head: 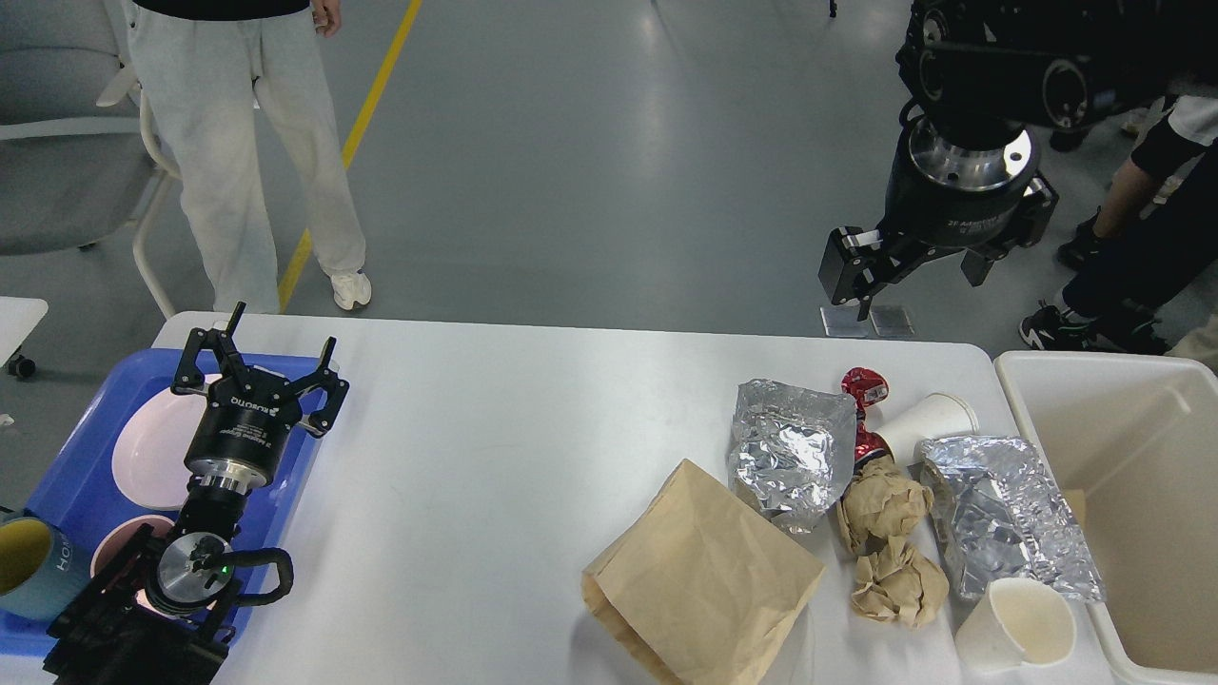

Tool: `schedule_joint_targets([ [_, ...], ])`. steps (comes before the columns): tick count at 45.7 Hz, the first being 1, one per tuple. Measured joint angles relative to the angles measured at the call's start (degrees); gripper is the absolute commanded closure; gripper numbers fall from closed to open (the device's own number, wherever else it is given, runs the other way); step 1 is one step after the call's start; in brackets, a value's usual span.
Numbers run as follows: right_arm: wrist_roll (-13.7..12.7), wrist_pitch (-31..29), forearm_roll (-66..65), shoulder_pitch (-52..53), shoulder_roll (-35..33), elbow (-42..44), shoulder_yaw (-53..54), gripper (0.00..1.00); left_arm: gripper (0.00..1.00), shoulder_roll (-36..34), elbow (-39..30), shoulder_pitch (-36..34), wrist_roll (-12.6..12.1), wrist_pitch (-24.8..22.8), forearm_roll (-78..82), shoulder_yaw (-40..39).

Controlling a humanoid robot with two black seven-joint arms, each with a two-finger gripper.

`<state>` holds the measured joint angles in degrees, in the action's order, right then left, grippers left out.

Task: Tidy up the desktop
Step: 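Lift the right arm up and away from the table, then lower the right gripper onto the brown paper sheet and grasp it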

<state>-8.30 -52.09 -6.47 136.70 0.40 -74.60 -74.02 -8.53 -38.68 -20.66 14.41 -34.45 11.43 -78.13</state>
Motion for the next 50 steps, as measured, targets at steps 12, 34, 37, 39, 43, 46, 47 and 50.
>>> schedule_joint_targets([
  [12, -7.8, 9.1, 4.0, 10.3, -7.1, -18.4, 5.9, 0.00, 0.03, 0.0, 0.0, 0.0, 0.0, 0.0, 0.0, 0.0],
  [34, -7.1, 7.4, 18.7, 10.3, -10.8, -23.3, -0.2, 0.00, 0.03, 0.0, -0.1, -0.1, -0.2, 0.0, 0.0, 0.0],
  [37, -7.1, 6.9, 19.4, 10.3, -10.9, -23.3, 0.0, 0.00, 0.03, 0.0, -0.1, 0.0, -0.2, 0.0, 0.0, 0.0],
  [39, -7.0, 6.8, 19.3, 10.3, -10.9, -23.3, 0.0, 0.00, 0.03, 0.0, -0.1, 0.0, -0.2, 0.0, 0.0, 0.0],
  [43, -7.0, 7.2, 18.6, 10.2, -10.7, -23.0, 0.1, 0.00, 0.03, 0.0, -0.1, 0.0, -0.2, 0.0, 0.0, 0.1],
  [46, -7.0, 7.3, 18.4, 10.1, -10.6, -22.9, 0.3, 0.00, 0.03, 0.0, -0.1, 0.0, -0.2, 0.0, 0.0, 0.1],
  [47, -7.0, 7.3, 18.3, 10.0, -10.6, -22.9, 0.4, 0.00, 0.03, 0.0, -0.1, 0.0, -0.2, 0.0, 0.0, 0.1],
  [50, -7.0, 7.5, 18.1, 9.5, -10.6, -22.8, 1.0, 0.01, 0.03, 0.0, -0.1, 0.0, -0.2, 0.0, 0.0, 0.1],
])
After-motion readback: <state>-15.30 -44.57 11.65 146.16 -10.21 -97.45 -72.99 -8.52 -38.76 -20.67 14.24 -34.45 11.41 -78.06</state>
